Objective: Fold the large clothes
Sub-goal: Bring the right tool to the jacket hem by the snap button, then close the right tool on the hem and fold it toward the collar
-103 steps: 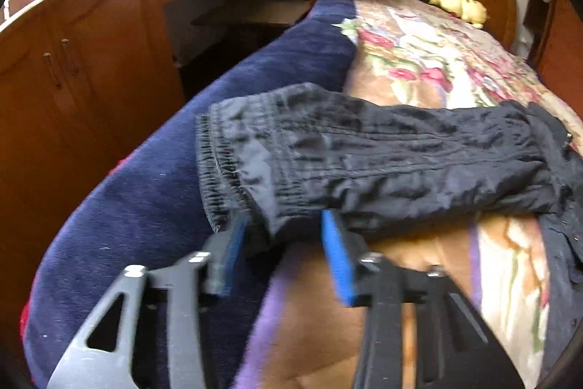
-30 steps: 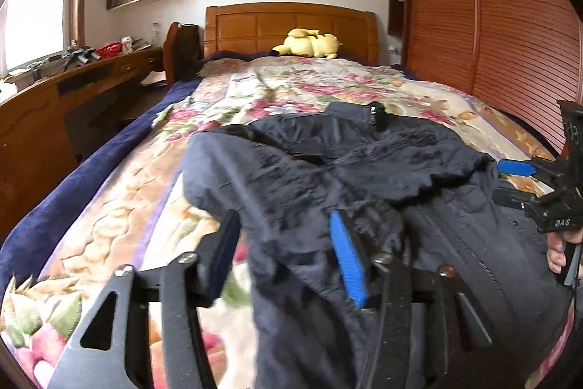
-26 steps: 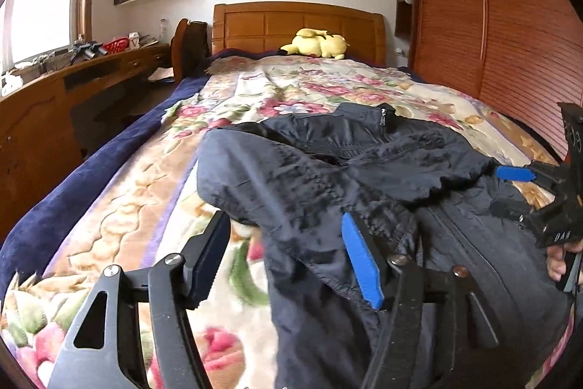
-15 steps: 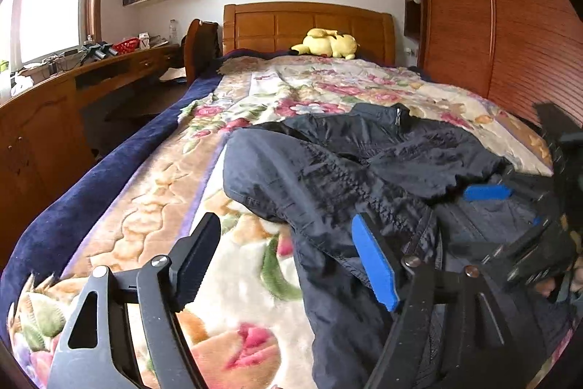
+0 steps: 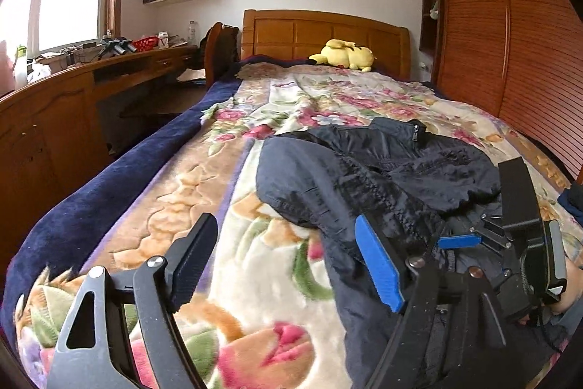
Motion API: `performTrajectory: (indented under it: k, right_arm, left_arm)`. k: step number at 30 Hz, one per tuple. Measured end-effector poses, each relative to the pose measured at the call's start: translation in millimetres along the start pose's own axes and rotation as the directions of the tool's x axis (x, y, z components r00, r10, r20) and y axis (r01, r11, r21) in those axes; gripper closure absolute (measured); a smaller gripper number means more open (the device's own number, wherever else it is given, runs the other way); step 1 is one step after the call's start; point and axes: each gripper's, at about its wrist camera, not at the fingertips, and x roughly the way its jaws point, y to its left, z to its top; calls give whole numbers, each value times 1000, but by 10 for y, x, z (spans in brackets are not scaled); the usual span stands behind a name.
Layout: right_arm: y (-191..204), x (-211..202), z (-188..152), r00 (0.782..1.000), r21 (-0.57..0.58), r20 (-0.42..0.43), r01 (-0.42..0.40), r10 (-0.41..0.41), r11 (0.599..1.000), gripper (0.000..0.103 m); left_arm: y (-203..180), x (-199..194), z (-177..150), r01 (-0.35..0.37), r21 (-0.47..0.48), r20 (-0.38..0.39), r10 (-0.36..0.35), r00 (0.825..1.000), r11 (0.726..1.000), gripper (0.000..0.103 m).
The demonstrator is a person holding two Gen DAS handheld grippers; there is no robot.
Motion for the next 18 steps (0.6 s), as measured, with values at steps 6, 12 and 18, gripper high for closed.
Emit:
performTrajectory:
  k: [6,12,18]
  right_arm:
    - [37,162,61,999,-13,-31,-16,16,1000,25]
    - [116,102,30,1000,-76,-24,-19,17,997,72]
    - [-170,-212,74,996,17,70,-53,51,998,83]
  left_arm:
    - [14,13,-6,-3,-8,1,3,1000,1000,24]
    - [-9,75,-32,-7,-4,-15,7,1000,1000,24]
    - [-37,84,-49,-8,-4,-14,8,1000,1000,24]
